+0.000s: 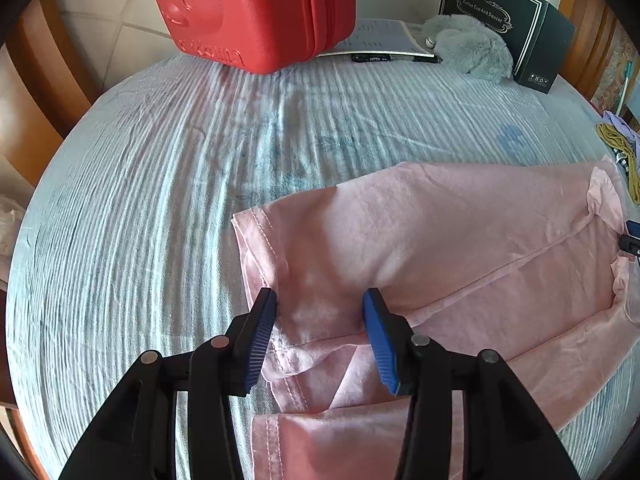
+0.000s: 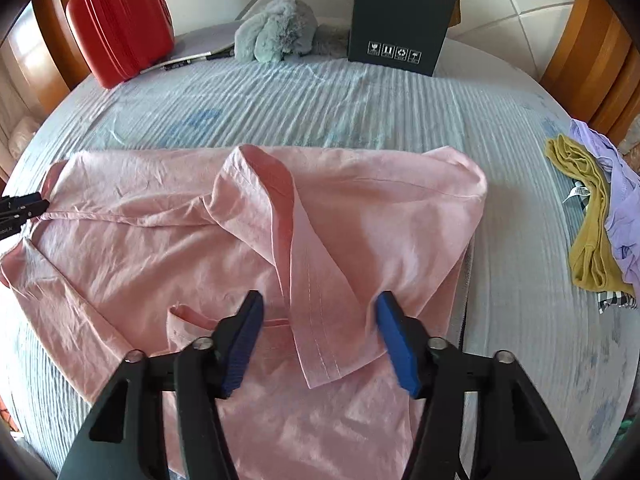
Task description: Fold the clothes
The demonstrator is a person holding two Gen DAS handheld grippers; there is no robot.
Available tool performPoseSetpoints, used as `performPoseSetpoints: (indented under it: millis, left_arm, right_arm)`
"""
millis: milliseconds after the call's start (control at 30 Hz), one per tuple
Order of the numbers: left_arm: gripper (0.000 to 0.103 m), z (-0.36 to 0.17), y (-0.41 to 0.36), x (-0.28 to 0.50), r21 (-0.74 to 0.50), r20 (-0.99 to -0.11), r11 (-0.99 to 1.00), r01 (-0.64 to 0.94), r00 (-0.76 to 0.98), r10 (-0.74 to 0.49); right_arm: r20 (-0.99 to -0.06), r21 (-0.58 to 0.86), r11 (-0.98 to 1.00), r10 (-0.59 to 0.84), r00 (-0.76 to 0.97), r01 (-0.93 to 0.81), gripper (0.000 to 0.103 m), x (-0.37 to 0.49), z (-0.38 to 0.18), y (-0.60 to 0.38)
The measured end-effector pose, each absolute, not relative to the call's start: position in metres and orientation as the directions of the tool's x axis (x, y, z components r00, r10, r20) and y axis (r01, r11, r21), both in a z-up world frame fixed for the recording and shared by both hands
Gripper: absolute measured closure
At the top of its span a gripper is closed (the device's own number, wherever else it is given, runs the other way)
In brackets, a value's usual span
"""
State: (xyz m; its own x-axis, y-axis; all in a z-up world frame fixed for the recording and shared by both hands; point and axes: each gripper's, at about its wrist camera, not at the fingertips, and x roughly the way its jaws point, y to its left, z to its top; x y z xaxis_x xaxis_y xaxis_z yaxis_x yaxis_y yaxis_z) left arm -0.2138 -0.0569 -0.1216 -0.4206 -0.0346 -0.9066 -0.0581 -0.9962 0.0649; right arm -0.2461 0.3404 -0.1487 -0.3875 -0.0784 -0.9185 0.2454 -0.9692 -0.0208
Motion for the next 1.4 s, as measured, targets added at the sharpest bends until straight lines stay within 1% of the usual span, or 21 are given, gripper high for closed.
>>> performPoseSetpoints:
  millis: [33,67,167,333,400,467,533,567,600,633,767,933,1000,1067,1100,1133,1167,1200,1233,1267,1400]
  left_arm:
    - [0.063,-0.122,-0.056,-0.214,0.078,-0.907,-0.995,-0.056,-0.419,-0.048]
    - [0.068,-0.121,-0.056,-0.215,0.094,-0.906,-0.994,-0.052,-0.418,-0.064]
    - [0.071,-0.120,-0.061,-0.214,0.083,-0.909,-0.996,-0.042,-0.412,-0.058]
    - [0.072,-0.123,-0.064,-0.215,0.072,-0.915,-0.996,-0.046,-0.400,-0.048]
    - [0.071,-0.121,-0.065,-0.214,0.061,-0.919,-0.997,-0.044,-0.392,-0.038]
    - [0.071,-0.114,-0.067,-0.215,0.036,-0.916,-0.999,-0.033,-0.400,-0.020]
    - [0.069,-0.106,-0.071,-0.217,0.024,-0.909,-1.000,-0.011,-0.417,-0.017]
    - [0.066,-0.103,-0.074,-0.218,0.024,-0.906,-1.000,0.001,-0.423,-0.022]
    - [0.065,-0.100,-0.078,-0.218,0.025,-0.903,-1.000,0.013,-0.429,-0.028]
    - [0.062,-0.098,-0.081,-0.219,0.026,-0.901,-0.999,0.025,-0.432,-0.034]
    - [0.058,-0.100,-0.091,-0.218,0.030,-0.907,-0.998,0.058,-0.419,-0.051]
    - [0.058,-0.113,-0.099,-0.220,0.026,-0.920,-0.997,0.076,-0.389,-0.054]
    - [0.058,-0.119,-0.099,-0.222,0.023,-0.925,-0.997,0.075,-0.377,-0.050]
    - [0.058,-0.122,-0.098,-0.223,0.020,-0.926,-0.997,0.073,-0.375,-0.046]
    - [0.058,-0.123,-0.097,-0.223,0.019,-0.926,-0.997,0.072,-0.376,-0.045]
    - [0.058,-0.124,-0.096,-0.223,0.021,-0.925,-0.997,0.069,-0.378,-0.045]
    - [0.061,-0.124,-0.095,-0.223,0.024,-0.923,-0.998,0.064,-0.381,-0.047]
    - [0.067,-0.123,-0.094,-0.223,0.019,-0.923,-0.998,0.057,-0.382,-0.040]
    - [0.083,-0.122,-0.092,-0.223,0.008,-0.924,-0.999,0.047,-0.381,-0.026]
    - [0.092,-0.120,-0.091,-0.223,-0.003,-0.925,-0.999,0.038,-0.380,-0.012]
    - [0.093,-0.123,-0.087,-0.223,0.022,-0.932,-1.000,0.009,-0.363,-0.023]
  right_arm:
    - [-0.916,-0.034,-0.969,-0.067,-0.394,0.243,0.078,-0.246,-0.148,0.341]
    - [-0.913,-0.041,-0.971,-0.060,-0.403,0.237,0.093,-0.246,-0.144,0.343]
    - [-0.905,-0.022,-0.970,-0.083,-0.416,0.241,0.093,-0.239,-0.130,0.354]
    - [-0.920,0.017,-0.970,-0.111,-0.376,0.244,0.093,-0.218,-0.121,0.380]
    - [-0.931,0.038,-0.972,-0.119,-0.345,0.232,0.088,-0.212,-0.123,0.392]
    - [-0.941,0.059,-0.974,-0.128,-0.312,0.219,0.087,-0.205,-0.125,0.403]
    - [-0.928,0.099,-0.976,-0.160,-0.335,0.192,0.085,-0.208,-0.117,0.408]
    - [-0.918,0.109,-0.977,-0.170,-0.358,0.183,0.075,-0.213,-0.111,0.407]
    - [-0.907,0.119,-0.977,-0.179,-0.380,0.175,0.059,-0.218,-0.105,0.405]
    - [-0.901,0.121,-0.977,-0.183,-0.394,0.176,0.053,-0.222,-0.103,0.401]
    - [-0.900,0.079,-0.969,-0.170,-0.401,0.234,0.052,-0.237,-0.108,0.373]
    - [-0.899,0.026,-0.952,-0.156,-0.410,0.304,0.051,-0.255,-0.114,0.338]
    - [-0.899,0.003,-0.943,-0.148,-0.413,0.331,0.042,-0.261,-0.117,0.325]
    - [-0.900,-0.022,-0.932,-0.138,-0.412,0.361,0.042,-0.262,-0.124,0.317]
    - [-0.901,-0.028,-0.927,-0.138,-0.410,0.374,0.043,-0.262,-0.128,0.315]
    - [-0.905,-0.020,-0.925,-0.144,-0.400,0.379,0.048,-0.262,-0.131,0.314]
    - [-0.912,0.005,-0.928,-0.158,-0.380,0.373,0.074,-0.263,-0.134,0.315]
    - [-0.917,0.031,-0.930,-0.172,-0.359,0.367,0.091,-0.264,-0.136,0.315]
    - [-0.918,0.068,-0.930,-0.200,-0.343,0.360,0.092,-0.263,-0.137,0.316]
    - [-0.912,0.114,-0.926,-0.242,-0.331,0.360,0.092,-0.258,-0.136,0.317]
    - [-0.894,0.238,-0.902,-0.348,-0.282,0.359,0.092,-0.234,-0.134,0.323]
